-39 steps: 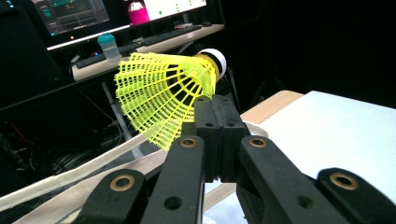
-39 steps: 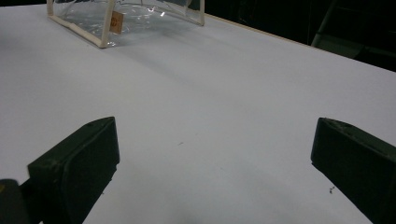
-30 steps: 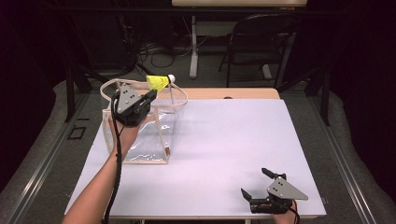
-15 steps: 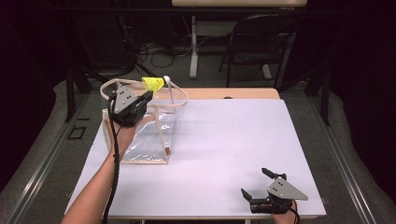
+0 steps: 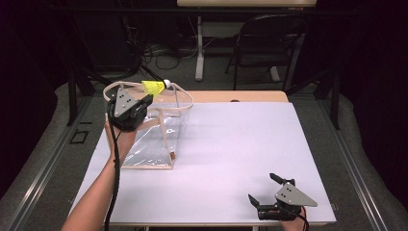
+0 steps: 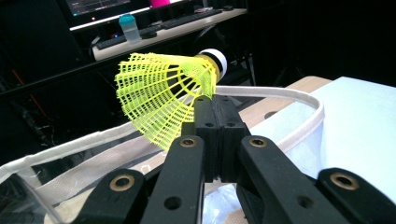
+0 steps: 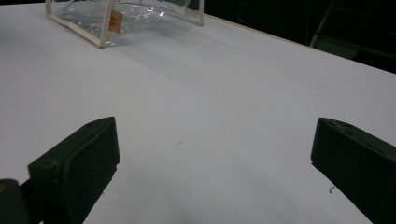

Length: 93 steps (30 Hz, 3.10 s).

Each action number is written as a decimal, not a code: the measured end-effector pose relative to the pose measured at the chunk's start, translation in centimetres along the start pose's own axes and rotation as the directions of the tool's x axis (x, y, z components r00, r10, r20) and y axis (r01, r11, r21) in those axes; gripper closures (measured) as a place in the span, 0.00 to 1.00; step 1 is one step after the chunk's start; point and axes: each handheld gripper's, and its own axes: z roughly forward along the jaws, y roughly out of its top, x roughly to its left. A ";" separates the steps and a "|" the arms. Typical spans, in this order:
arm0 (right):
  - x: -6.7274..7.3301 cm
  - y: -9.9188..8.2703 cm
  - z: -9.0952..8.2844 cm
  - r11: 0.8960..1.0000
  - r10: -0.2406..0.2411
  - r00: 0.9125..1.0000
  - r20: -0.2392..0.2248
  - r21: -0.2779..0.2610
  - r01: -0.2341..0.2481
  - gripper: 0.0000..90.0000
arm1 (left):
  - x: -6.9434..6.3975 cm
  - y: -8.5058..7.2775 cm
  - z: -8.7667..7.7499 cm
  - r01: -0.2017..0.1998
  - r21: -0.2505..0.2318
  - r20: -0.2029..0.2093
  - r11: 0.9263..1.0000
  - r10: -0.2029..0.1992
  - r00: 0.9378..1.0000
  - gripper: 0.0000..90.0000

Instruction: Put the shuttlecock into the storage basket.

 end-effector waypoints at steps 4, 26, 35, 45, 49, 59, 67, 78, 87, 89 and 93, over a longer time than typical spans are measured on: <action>0.0 0.0 0.0 1.000 -0.001 1.000 0.000 0.000 0.001 0.01 | 0.2 -0.3 -0.1 0.002 0.006 -0.007 1.000 -0.002 1.000 1.00; 0.0 0.0 0.0 1.000 -0.001 1.000 -0.001 0.003 0.001 0.01 | 0.8 -1.4 -0.3 0.019 0.033 -0.034 0.999 -0.017 0.999 1.00; 0.0 0.0 0.1 1.000 -0.003 1.000 0.000 0.002 0.003 0.01 | 1.1 -1.9 -0.3 0.025 0.049 -0.043 0.998 -0.023 0.999 1.00; 0.1 0.0 0.1 1.000 -0.002 1.000 -0.001 0.002 0.002 0.01 | 1.3 -2.2 -0.2 0.033 0.061 -0.051 0.998 -0.030 0.998 1.00; 0.1 0.0 0.1 1.000 -0.003 1.000 0.000 0.002 0.003 0.01 | 1.4 -2.3 -0.1 0.036 0.068 -0.054 0.997 -0.032 0.998 1.00; 0.1 0.0 0.1 1.000 -0.004 1.000 -0.001 0.004 0.004 0.01 | 1.6 -2.8 0.2 0.047 0.091 -0.056 0.995 -0.042 0.998 1.00; 0.1 0.0 0.1 1.000 -0.005 1.000 -0.002 0.005 0.005 0.01 | 1.7 -2.9 0.3 0.052 0.106 -0.063 0.993 -0.046 0.997 1.00; 0.1 0.0 0.2 1.000 -0.006 1.000 -0.002 0.009 0.006 0.01 | 2.2 -2.9 0.7 0.042 0.142 -0.069 0.989 -0.032 0.997 1.00; 0.1 0.0 0.2 1.000 -0.007 1.000 -0.002 0.009 0.007 0.01 | 2.6 -2.6 1.2 0.062 0.174 -0.062 0.983 -0.051 0.997 0.99; 0.1 0.0 0.2 1.000 -0.007 1.000 -0.002 0.010 0.007 0.01 | 2.7 -2.6 1.3 0.059 0.185 -0.060 0.981 -0.049 0.997 0.99; 0.1 0.0 0.2 1.000 -0.008 1.000 -0.002 0.010 0.008 0.01 | 2.8 -2.4 1.6 0.057 0.202 -0.059 0.978 -0.046 0.997 0.99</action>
